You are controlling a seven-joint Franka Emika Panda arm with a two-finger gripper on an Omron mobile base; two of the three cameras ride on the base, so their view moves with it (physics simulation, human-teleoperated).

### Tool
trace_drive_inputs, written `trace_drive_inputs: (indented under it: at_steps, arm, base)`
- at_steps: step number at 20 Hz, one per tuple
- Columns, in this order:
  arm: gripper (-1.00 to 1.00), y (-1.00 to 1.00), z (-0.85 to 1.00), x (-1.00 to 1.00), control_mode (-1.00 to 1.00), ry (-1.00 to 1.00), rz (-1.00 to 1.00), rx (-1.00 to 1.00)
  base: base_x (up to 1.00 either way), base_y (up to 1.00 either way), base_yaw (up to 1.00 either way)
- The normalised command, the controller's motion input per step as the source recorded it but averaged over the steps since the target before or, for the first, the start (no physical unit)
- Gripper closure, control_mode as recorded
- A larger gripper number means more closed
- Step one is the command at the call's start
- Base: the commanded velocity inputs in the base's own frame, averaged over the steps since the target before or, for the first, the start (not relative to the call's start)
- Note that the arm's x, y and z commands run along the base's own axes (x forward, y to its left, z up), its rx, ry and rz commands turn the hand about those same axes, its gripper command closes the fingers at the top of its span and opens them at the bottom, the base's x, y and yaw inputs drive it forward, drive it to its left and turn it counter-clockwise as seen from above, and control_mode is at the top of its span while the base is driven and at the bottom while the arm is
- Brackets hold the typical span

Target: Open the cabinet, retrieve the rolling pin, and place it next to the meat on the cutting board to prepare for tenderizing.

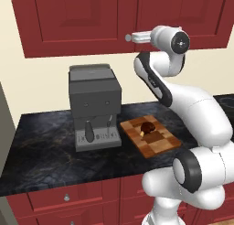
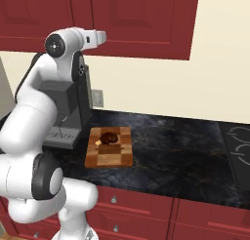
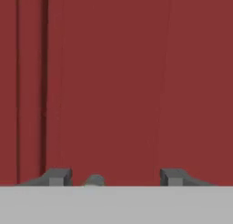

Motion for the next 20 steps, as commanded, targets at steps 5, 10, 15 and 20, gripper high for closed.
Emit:
trace_drive_inputs:
  at_steps: [5,10,15,20]
  arm:
    - [1.0,0.1,-0.19,0.2,-1.0,-0.01,0.0,0.02]
    - [1.0,0.06,-0.25,0.11,-1.0,-0.01,0.01,0.04]
    - [1.0,0.02,-0.16,0.06,-1.0,0.0,0.02,0.05]
    - [1.0,0.0,-0.08,0.05,-1.0,0.0,0.04,0.01]
  base:
    - [0.0,0.0,0.0]
    - [0.0,0.0,0.0]
    - [0.0,0.0,0.0]
    - [0.0,0.0,0.0]
